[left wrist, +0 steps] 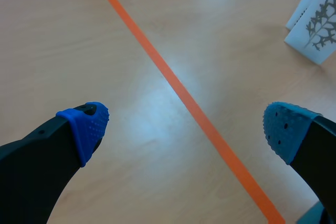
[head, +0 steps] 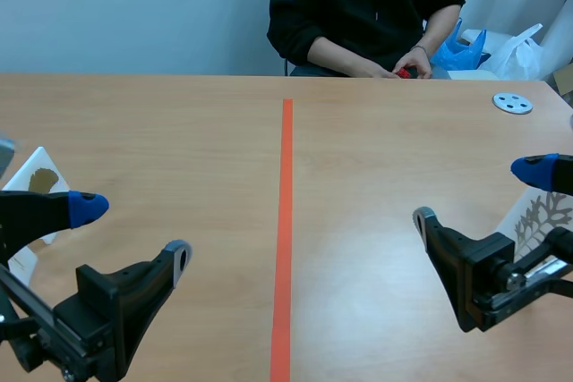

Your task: Sort the leaf by its shape. The table is split by an orange tape line. A compound leaf with several leaflets goes to the left side, a simple leaf with one blade goes to the right side. Return to the home posture when a red brick is placed on the table.

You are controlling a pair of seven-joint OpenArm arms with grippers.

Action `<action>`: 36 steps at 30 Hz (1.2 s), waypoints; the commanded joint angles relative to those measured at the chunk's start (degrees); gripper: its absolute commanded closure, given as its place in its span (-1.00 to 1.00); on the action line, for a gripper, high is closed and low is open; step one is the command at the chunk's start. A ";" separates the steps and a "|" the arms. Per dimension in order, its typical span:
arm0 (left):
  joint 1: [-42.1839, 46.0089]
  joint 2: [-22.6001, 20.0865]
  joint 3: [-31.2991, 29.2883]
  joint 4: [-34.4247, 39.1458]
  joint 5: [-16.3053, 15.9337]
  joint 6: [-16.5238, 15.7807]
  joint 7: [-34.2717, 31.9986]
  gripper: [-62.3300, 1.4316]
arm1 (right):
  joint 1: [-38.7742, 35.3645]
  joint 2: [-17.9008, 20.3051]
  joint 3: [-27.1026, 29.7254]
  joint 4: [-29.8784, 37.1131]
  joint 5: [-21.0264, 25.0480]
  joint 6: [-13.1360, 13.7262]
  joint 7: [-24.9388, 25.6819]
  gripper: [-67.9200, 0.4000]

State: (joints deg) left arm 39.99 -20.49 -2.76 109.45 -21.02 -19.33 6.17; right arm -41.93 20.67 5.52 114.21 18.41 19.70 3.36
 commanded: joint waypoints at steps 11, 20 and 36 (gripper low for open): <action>-0.17 -0.17 -0.46 -0.44 -0.55 -0.11 -2.08 -1.00 | 0.04 0.76 0.20 0.68 0.42 -0.22 0.87 -1.00; -0.17 -0.17 -0.46 -0.44 -0.55 -0.11 -2.10 -1.00 | 0.04 0.76 0.20 0.68 0.42 -0.22 0.87 -1.00; -0.17 -0.17 -0.46 -0.44 -0.55 -0.11 -2.32 -1.00 | 0.04 0.76 0.20 0.68 0.42 -0.22 0.87 -1.00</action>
State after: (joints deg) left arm 39.99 -20.49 -2.76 108.22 -21.04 -19.33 4.86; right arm -41.93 20.67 5.52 114.21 18.41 19.70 3.36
